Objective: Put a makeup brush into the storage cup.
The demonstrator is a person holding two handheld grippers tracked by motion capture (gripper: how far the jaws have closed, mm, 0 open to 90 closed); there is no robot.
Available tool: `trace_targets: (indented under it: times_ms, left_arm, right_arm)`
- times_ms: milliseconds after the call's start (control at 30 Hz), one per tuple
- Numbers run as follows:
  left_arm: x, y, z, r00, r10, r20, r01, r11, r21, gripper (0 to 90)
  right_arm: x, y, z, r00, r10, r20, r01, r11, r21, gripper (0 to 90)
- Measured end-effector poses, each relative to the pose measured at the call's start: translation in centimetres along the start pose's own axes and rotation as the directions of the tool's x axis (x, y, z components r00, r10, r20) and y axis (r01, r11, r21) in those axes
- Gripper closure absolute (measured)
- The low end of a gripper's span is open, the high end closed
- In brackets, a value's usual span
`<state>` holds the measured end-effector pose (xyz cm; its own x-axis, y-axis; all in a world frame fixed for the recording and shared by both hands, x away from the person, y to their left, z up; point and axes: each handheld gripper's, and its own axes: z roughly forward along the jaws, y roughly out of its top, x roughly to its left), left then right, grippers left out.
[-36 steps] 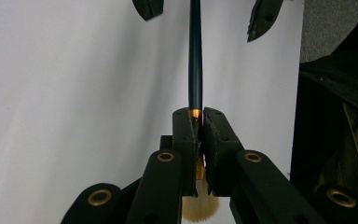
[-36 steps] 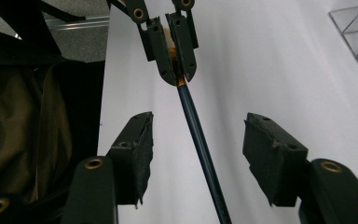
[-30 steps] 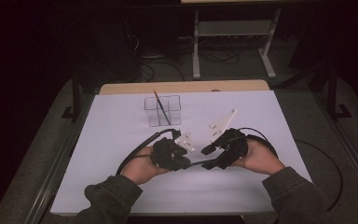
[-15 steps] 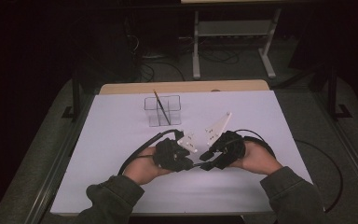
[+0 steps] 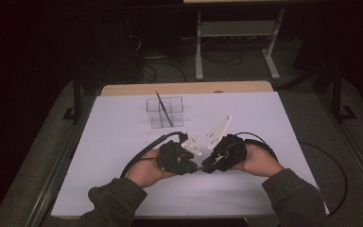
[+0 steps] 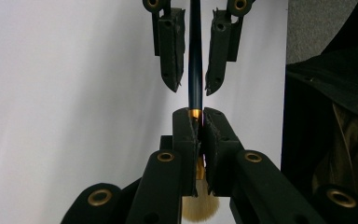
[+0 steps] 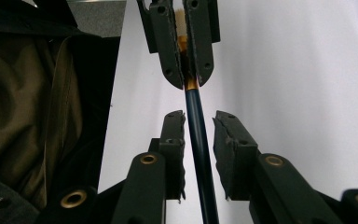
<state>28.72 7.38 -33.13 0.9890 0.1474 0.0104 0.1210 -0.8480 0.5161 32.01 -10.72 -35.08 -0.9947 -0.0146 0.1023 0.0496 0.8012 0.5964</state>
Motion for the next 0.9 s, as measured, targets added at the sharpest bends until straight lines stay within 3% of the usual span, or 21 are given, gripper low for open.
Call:
trace_targets:
  times_ms: [167,633,900]
  left_arm:
    - [-0.02,0.02,0.00,1.0000,0.006,0.003,-0.006,1.0000,0.005,84.0]
    - [-0.06,-0.03,0.25,0.9996,0.021,0.017,-0.021,0.9997,0.010,83.6]
    - [0.08,-0.24,0.19,0.9997,0.008,0.022,-0.007,0.9999,-0.007,81.9]
  right_arm:
    - [0.04,-0.05,0.06,0.9999,-0.008,-0.007,0.008,0.9999,0.007,78.4]
    - [0.13,-0.19,0.29,0.9989,-0.037,-0.028,0.037,0.9992,0.010,82.1]
    - [0.21,-0.30,0.27,0.9987,-0.038,-0.033,0.038,0.9993,0.001,82.5]
